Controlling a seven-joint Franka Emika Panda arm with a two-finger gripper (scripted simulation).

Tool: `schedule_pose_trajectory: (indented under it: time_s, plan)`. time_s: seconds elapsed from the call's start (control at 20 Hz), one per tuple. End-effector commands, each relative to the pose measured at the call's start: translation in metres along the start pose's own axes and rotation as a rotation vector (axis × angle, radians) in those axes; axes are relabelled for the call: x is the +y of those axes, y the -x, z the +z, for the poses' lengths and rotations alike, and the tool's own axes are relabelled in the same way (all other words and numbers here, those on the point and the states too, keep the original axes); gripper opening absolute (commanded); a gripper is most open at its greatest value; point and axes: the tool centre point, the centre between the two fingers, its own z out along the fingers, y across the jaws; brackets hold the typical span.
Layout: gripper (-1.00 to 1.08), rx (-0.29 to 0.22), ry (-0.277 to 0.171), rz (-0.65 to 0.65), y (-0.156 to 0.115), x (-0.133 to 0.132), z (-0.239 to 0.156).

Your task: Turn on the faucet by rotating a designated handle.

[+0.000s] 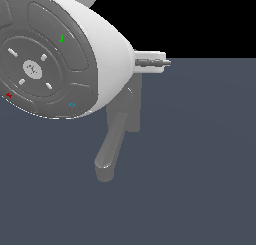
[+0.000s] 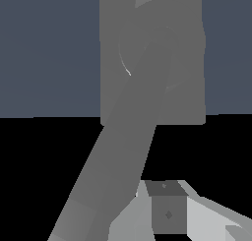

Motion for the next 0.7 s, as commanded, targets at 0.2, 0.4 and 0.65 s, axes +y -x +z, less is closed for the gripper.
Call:
schedule_pose_trajectory:
  time_s: [0.2, 0.4, 0.65]
  plan:
    - [-1.0, -0.016, -0.011, 0.006, 0.001, -0.029, 0.005]
    - [-1.0, -0.024, -0.014, 0.007, 0.001, -0.044, 0.007]
    - [-1.0, -0.032, -0.016, 0.009, 0.001, -0.058, 0.008]
